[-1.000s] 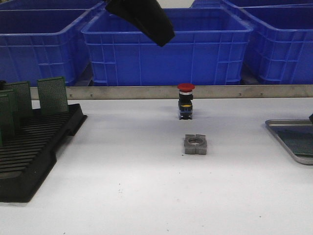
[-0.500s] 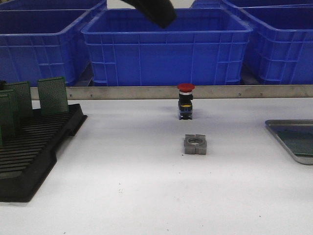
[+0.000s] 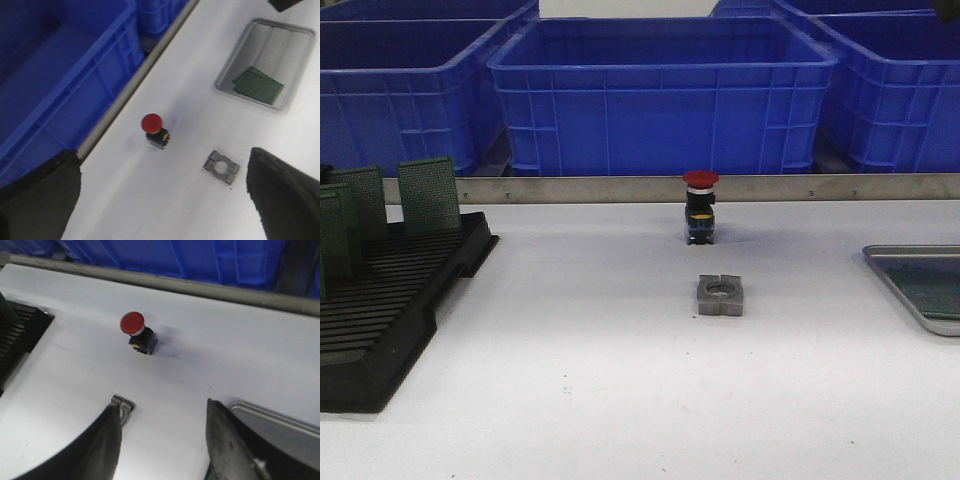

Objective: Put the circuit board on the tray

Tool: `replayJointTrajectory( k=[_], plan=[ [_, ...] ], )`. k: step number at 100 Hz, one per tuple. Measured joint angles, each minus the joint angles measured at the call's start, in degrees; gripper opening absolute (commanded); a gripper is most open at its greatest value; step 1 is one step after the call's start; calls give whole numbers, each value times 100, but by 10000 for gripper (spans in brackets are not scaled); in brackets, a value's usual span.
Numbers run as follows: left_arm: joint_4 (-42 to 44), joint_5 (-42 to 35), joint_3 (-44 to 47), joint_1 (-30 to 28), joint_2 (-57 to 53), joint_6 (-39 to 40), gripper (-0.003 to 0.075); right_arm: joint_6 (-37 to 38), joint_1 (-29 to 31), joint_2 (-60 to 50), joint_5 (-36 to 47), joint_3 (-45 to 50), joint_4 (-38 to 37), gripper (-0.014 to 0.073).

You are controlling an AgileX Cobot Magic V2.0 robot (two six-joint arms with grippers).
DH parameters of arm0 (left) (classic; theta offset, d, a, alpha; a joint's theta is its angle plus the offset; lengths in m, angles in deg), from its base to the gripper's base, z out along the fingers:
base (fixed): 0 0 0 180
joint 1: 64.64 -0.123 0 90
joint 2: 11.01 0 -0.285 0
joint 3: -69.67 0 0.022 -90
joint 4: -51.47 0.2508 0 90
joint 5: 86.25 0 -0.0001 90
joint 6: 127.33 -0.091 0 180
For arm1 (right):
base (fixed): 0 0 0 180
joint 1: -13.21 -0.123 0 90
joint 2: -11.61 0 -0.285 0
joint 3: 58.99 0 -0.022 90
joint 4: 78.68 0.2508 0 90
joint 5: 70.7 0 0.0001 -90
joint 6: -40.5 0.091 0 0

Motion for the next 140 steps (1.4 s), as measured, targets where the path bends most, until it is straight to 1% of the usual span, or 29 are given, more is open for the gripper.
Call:
replayJointTrajectory(
  k=[12,23,41,59,80,103,123,140],
  plan=[
    [0,-775,948,-293,-761,42,627,0,-364,-567,258,81,-137,416],
    [-38,-1351,1788,-677,-1491,343,627,0,-643,-1098,739,377,-190,416],
    [-140,-2198,3031,-1248,-2587,697,627,0,-784,-2071,1692,1308,-288,416],
    [-288,-2721,4145,-1471,-3638,744,626,-36,-784,-3221,2482,2428,-296,416],
    [-559,-3193,5255,-1577,-4713,766,622,-49,-784,-4760,3198,3645,-296,416],
    [-638,-3444,6220,-1591,-5815,788,622,-49,-784,-6040,3321,4401,-296,416],
    [-642,-3452,6800,-1591,-6617,788,622,-39,-784,-6387,3343,4790,-272,411],
    [-642,-3467,6965,-1591,-6751,788,622,87,-784,-6387,3383,5012,-46,411]
  ],
)
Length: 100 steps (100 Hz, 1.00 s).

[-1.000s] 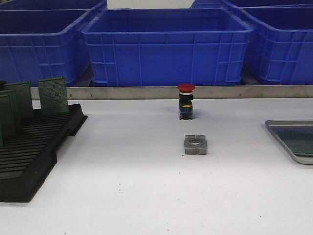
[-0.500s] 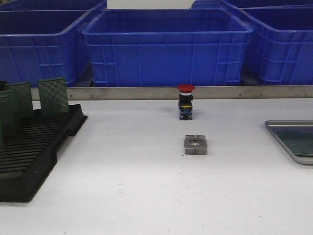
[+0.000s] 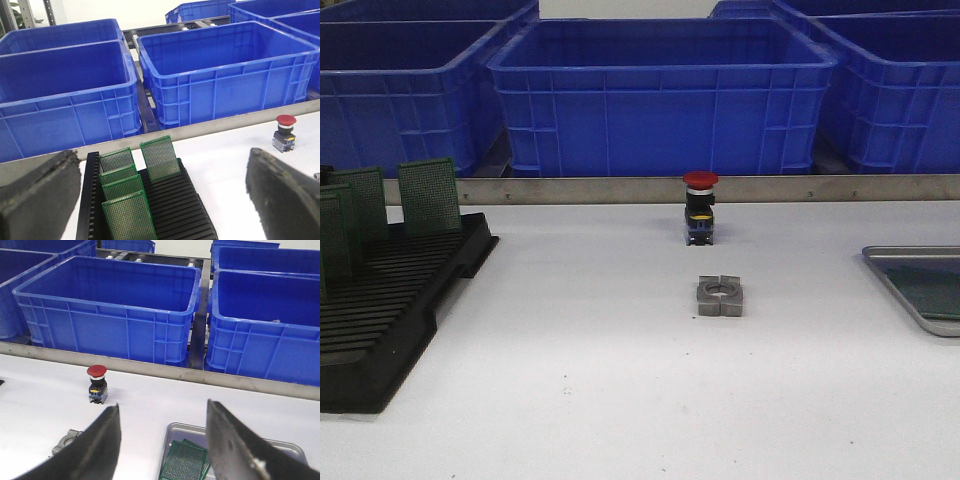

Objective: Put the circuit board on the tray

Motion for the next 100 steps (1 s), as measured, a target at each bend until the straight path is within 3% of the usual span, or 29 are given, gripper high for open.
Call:
replayJointTrajectory(
  k=[22,31,41,59,63,69,100],
  plan=[
    [-9,-13,23,0,0,0,619,47,0,0,171,9,81,411],
    [-9,-13,23,0,0,0,573,55,0,0,171,9,94,365],
    [-13,-13,23,0,0,0,444,55,0,0,185,9,94,233],
    [-13,-13,23,0,0,2,125,55,0,0,189,9,94,-36],
    [-13,-13,23,0,0,2,67,55,0,0,199,9,94,-75],
    [-13,-13,23,0,0,2,-19,60,0,0,199,9,103,-67],
    [-13,-17,23,0,0,2,-18,60,0,0,203,9,103,-69]
  ],
)
